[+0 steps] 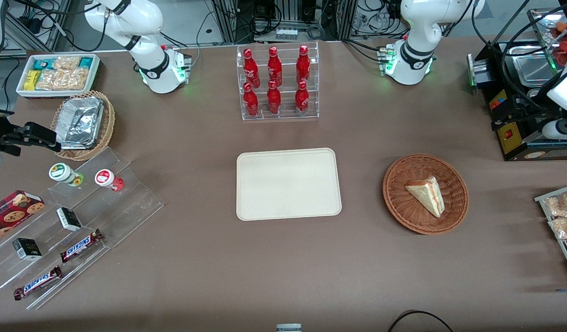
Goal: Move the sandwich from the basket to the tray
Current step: 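Move the left gripper toward the sandwich in the wicker basket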
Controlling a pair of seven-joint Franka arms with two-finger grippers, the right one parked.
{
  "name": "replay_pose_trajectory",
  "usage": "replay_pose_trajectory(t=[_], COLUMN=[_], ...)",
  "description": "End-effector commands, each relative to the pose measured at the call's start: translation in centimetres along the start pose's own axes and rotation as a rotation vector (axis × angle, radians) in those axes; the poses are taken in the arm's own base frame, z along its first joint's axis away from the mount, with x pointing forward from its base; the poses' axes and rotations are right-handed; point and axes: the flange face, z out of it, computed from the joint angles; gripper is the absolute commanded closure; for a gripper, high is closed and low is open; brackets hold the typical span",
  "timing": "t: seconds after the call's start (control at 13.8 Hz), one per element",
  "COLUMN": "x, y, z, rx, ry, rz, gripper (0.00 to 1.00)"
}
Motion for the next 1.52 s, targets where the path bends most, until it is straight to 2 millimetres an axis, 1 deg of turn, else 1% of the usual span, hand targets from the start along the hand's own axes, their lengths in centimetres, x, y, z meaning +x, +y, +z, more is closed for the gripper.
replay_pose_trajectory(t=[0.0,0.14,0.29,0.36,0.58,0.8,0.94,1.16,1.3,1.38,1.45], x=[0.2,1.5,4.0,4.8,5.8,6.2,6.0,5.8,5.4,5.2,5.0], y=[0.1,-0.6,-0.6,-0.5,-0.2,0.3,0.3,0.6,0.6,0.9,1.7], z=[-0.4,1.2,4.7,6.5,11.2,16.5,19.4,22.7,24.8,25.8,26.6], rx=[0.013,0.011,0.010,0.010,0.010,0.010,0.008,0.004,-0.002,-0.006,-0.009], ry=[0.023,0.028,-0.004,-0.013,0.017,0.006,0.007,0.040,0.073,0.087,0.096], rz=[0.008,-0.002,-0.007,-0.003,-0.023,-0.073,-0.103,-0.149,-0.215,-0.264,-0.307], gripper=[0.00,0.00,0.00,0.00,0.00,0.00,0.00,0.00,0.00,0.00,0.00])
